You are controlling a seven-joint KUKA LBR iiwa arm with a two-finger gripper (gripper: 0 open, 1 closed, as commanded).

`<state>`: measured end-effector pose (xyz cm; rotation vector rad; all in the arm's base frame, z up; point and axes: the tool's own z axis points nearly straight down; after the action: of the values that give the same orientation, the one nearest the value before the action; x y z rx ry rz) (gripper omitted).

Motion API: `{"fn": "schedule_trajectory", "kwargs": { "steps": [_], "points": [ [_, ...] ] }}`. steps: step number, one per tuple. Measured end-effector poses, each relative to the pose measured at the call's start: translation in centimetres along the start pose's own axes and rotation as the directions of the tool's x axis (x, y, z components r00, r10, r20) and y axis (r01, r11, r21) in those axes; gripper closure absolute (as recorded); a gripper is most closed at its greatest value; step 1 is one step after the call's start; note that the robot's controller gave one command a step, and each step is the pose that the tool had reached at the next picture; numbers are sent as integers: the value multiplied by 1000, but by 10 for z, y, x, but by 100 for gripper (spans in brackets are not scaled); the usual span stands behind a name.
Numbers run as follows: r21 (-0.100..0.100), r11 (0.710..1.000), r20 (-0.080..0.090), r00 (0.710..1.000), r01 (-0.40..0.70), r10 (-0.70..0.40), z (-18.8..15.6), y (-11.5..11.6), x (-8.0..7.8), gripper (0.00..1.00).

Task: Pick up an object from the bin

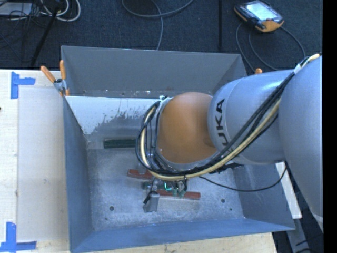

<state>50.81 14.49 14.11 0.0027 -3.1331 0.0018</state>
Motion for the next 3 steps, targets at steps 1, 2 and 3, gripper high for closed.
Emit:
{"fn": "schedule_trajectory", "kwargs": {
  "steps": [1,2,3],
  "points": [
    [-1,1000,6,1000,-4,4,-3,-1,-2,0],
    [-8,978,15,978,-207,207,45,-36,-55,0],
    [-1,993,3,993,-119,119,41,-73,-73,0]
  ]
}}
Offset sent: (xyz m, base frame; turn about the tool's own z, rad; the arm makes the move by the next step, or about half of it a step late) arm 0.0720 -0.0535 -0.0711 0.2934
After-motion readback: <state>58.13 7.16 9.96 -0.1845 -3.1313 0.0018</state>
